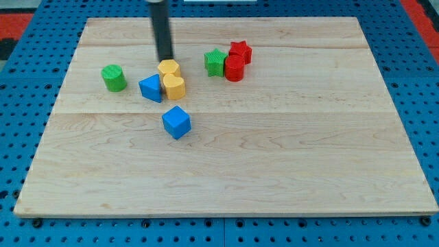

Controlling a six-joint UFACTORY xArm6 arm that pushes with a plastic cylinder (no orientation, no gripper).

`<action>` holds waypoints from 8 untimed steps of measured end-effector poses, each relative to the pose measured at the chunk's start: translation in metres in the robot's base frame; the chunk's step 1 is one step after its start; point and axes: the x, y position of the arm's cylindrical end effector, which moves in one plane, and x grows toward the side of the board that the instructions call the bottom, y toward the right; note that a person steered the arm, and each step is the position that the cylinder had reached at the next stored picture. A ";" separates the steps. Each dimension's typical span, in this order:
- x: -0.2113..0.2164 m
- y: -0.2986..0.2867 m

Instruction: Push the green blocks into the red blocks

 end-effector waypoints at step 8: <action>0.027 -0.110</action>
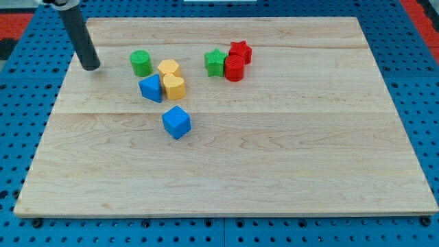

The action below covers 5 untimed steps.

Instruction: Push the green blocks into the red blocks

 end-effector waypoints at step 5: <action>-0.012 0.068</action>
